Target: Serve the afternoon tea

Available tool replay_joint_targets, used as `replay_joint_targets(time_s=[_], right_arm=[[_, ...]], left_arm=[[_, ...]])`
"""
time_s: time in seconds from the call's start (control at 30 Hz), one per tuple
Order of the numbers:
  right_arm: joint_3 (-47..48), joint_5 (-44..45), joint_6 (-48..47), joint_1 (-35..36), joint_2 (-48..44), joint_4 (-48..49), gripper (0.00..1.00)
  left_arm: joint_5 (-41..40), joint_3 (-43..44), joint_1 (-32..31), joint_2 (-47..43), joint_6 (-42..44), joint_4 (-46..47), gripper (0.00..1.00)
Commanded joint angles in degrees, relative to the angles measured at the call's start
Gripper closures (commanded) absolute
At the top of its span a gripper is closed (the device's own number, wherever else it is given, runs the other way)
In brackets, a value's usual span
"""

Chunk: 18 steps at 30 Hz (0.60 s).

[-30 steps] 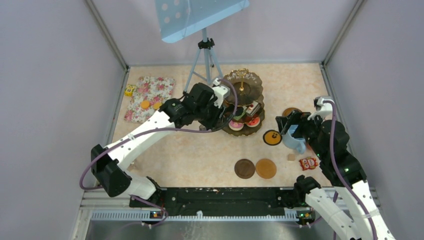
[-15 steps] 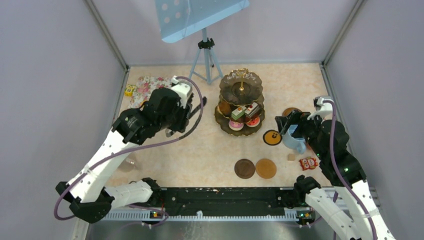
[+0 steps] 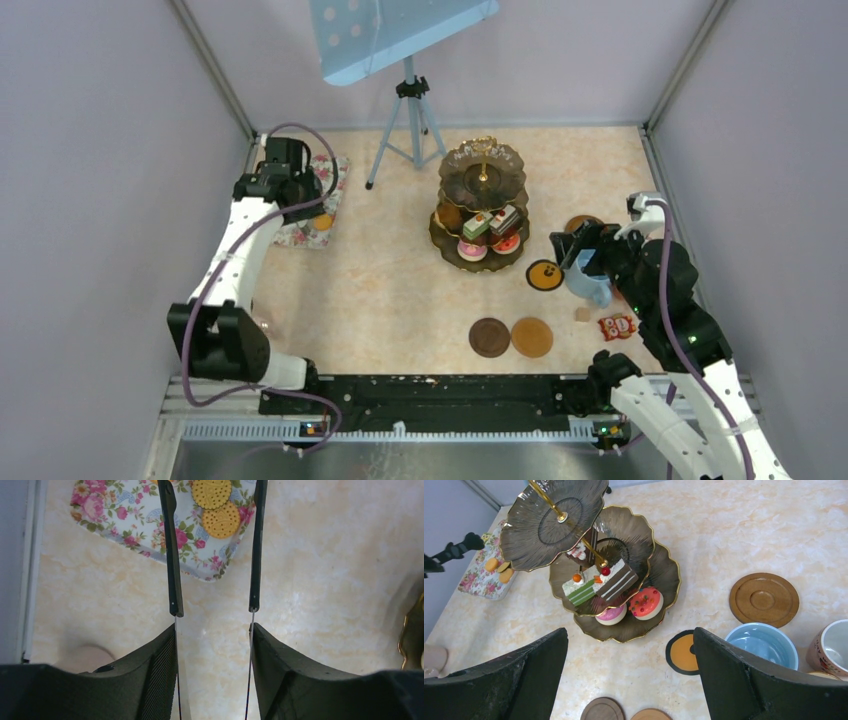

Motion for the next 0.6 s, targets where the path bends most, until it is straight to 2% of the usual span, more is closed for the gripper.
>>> replay_joint_targets(time_s=[0.0,0.3,0.57], right_arm=[[0.0,0.1,0.4,0.6,-0.7,1.5,0.06],[-0.7,0.6,0.3,0.6,-1.0,1.3,0.06],[-1.4,0.3,0.5,0.7,-0.4,2.2,0.06]], left_arm=[[0.3,-1.8,2.1,5.3,-4.1,9.8,0.42],[-0.6,-2.4,3.1,12.4,-5.4,11.0,0.39],[1.1,-2.9,3.1,14.8,-5.4,13.5,0.40]])
